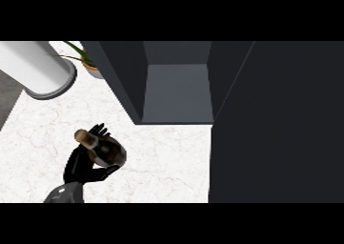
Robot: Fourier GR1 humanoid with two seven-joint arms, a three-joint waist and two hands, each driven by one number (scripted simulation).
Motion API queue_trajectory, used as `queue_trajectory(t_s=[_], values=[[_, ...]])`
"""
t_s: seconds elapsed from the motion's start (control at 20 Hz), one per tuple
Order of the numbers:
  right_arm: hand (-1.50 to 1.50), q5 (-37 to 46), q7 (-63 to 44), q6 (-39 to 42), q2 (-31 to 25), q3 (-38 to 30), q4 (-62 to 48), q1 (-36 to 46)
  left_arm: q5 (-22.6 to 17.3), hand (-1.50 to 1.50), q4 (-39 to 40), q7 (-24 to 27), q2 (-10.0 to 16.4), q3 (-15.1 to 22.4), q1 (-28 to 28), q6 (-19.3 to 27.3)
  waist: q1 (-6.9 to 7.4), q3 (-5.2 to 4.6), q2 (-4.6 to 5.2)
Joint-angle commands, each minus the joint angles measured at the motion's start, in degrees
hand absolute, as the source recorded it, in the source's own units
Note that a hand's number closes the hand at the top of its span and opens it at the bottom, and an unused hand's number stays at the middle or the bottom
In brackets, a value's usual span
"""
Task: Pick up the wine, place it into the cabinet and close the cabinet
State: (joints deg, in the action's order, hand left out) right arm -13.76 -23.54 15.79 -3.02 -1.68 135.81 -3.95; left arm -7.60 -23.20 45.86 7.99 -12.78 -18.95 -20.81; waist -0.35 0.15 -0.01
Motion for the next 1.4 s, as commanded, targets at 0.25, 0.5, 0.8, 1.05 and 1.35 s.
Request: queue_trajectory(t_s=[0.25,0.5,0.8,1.05,1.35], values=[[-1.5,-1.4,0.5,0.6,-0.3,-1.6,0.6,-1.3,0.7,1.5,6.7,3.8,-0.5,0.4,-3.8,-2.7,-0.32,-0.2,0.14],[-1.5,0.7,-3.8,-2.4,-0.1,0.5,1.2,2.4,1.8,1.5,5.7,5.4,1.8,1.8,-1.4,-5.2,-0.05,-0.21,0.09],[-1.5,-1.2,0.1,0.0,-0.5,-1.8,0.3,-0.3,2.5,1.5,4.2,13.3,-1.6,2.5,6.1,0.0,0.21,-0.17,0.0],[-1.5,0.7,0.3,-0.7,0.8,-0.2,0.3,-0.7,0.6,1.5,-4.7,12.8,-3.6,3.3,14.4,0.0,1.17,-0.09,-0.24],[-1.5,1.1,3.4,1.7,0.6,-0.8,-1.8,-3.3,-2.5,1.5,-15.8,9.9,-4.5,5.1,19.5,-4.3,1.07,-0.05,-0.22]])
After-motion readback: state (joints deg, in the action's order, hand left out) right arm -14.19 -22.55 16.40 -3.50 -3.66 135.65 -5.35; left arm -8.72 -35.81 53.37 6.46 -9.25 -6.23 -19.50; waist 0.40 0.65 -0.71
